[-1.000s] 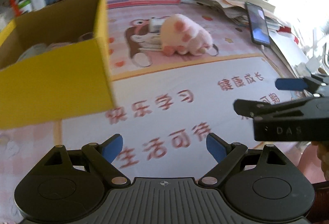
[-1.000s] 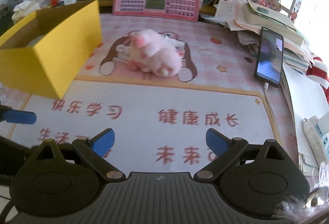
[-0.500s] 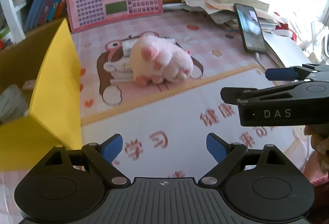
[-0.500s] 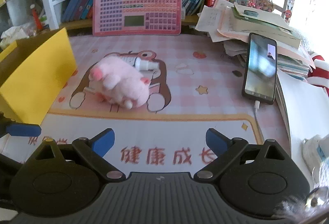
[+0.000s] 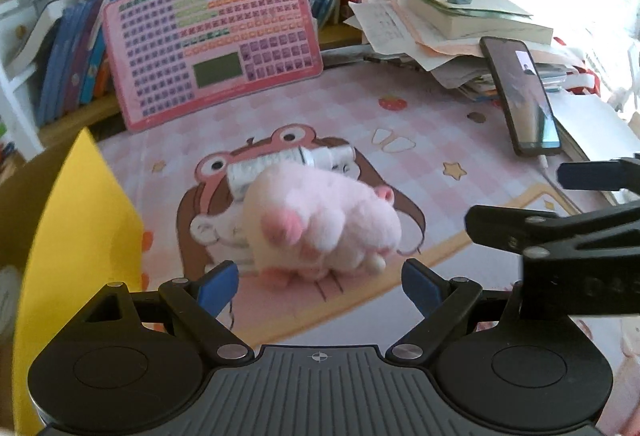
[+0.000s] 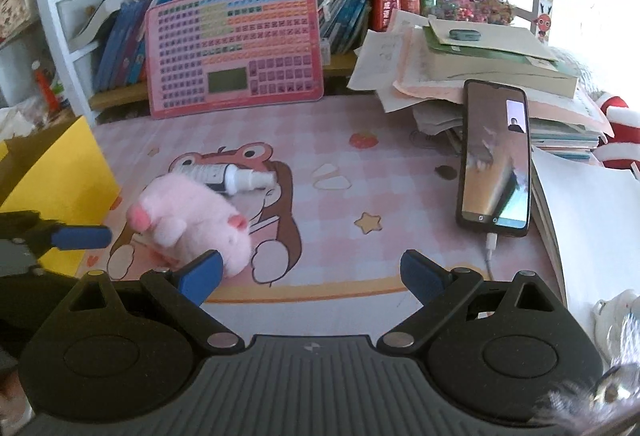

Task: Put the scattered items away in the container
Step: 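Lower left tool onto the pink plush pig and close on it, then lift the plush pig with left tool while right tool grasps the white spray bottle, then carry the plush pig and spray bottle in both tools over the yellow box, then open left tool to drop the plush pig while right tool drops the spray bottle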

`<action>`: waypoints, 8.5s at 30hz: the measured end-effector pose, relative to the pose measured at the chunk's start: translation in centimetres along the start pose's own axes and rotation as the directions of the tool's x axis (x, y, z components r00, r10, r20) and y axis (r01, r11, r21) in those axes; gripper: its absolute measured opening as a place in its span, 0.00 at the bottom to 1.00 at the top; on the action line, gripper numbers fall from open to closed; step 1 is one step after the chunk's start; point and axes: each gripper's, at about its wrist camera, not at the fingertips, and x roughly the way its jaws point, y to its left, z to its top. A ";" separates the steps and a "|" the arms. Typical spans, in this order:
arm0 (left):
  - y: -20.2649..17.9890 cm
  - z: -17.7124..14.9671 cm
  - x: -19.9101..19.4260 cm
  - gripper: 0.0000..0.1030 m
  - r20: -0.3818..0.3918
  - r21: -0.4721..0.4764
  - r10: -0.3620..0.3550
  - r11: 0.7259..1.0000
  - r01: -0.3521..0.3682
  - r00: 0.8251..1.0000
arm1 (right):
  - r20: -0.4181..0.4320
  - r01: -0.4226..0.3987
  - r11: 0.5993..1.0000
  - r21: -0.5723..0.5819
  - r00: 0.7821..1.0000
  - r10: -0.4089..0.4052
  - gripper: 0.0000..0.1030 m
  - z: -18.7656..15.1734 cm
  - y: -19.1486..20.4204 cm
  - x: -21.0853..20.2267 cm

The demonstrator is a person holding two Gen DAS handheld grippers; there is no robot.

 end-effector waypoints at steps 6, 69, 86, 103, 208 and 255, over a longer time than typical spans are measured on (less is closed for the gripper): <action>-0.5 1.0 2.3 0.95 0.036 0.035 0.011 0.999 -0.013 0.999 | 0.011 0.005 1.000 0.012 1.000 -0.005 0.93 0.5 -0.8 0.3; 3.2 -2.7 -5.5 0.93 0.034 -0.133 0.023 0.991 -0.018 0.999 | -0.234 -0.408 0.809 -0.424 0.912 0.337 0.39 6.3 9.3 18.0; 2.3 -2.7 -7.3 0.93 0.116 -0.083 -0.039 0.995 0.049 0.992 | -0.211 -0.330 0.900 -0.286 0.938 0.277 0.30 3.0 5.5 12.0; 2.1 -2.8 -11.2 0.93 0.187 -0.125 -0.080 0.987 0.105 0.979 | -0.206 -0.344 0.926 -0.155 0.928 0.311 0.30 0.6 3.9 5.7; 23.0 -20.4 -27.4 0.93 0.231 -0.267 0.037 0.963 0.026 0.972 | -0.087 -0.362 0.906 -0.220 0.932 0.351 0.30 -8.6 27.4 -12.5; 25.3 -4.6 -6.2 0.97 -0.033 -0.218 0.158 0.963 -0.161 0.987 | -0.351 -0.513 0.675 -0.530 0.858 0.376 0.42 9.4 29.4 15.0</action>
